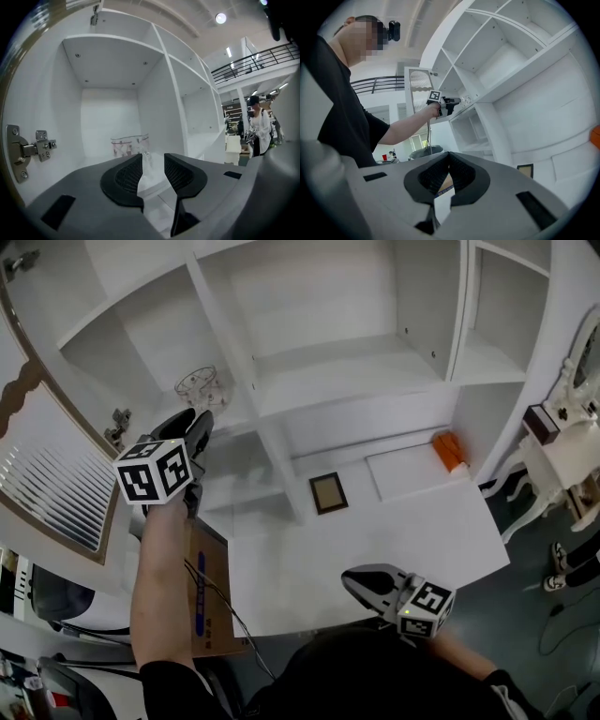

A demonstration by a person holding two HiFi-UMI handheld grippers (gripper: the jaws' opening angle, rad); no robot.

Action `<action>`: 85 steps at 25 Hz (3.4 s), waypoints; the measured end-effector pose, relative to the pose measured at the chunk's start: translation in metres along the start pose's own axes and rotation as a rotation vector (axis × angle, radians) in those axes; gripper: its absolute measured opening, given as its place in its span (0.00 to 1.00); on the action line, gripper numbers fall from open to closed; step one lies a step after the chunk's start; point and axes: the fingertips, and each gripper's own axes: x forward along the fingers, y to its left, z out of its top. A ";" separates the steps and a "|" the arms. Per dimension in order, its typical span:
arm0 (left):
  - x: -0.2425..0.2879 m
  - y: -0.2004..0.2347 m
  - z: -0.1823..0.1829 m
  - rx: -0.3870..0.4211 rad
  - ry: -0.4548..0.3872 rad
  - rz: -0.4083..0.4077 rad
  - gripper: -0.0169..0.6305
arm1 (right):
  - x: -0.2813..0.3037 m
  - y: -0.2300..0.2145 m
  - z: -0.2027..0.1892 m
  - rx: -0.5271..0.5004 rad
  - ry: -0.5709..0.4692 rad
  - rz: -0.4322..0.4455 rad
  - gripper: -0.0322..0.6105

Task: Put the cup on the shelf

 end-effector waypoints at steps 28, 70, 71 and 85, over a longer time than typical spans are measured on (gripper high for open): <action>0.018 -0.031 0.033 -0.232 -0.166 -0.276 0.07 | -0.023 -0.025 -0.010 0.064 0.018 -0.074 0.08; 0.031 -0.027 0.001 -0.067 -0.074 -0.129 0.12 | 0.002 -0.050 -0.007 0.068 0.048 -0.104 0.08; 0.031 -0.028 0.002 -0.062 -0.077 -0.132 0.10 | 0.002 -0.050 -0.007 0.069 0.048 -0.106 0.08; -0.010 -0.043 0.029 -0.004 -0.212 -0.200 0.06 | 0.000 -0.054 -0.016 0.109 0.066 -0.104 0.08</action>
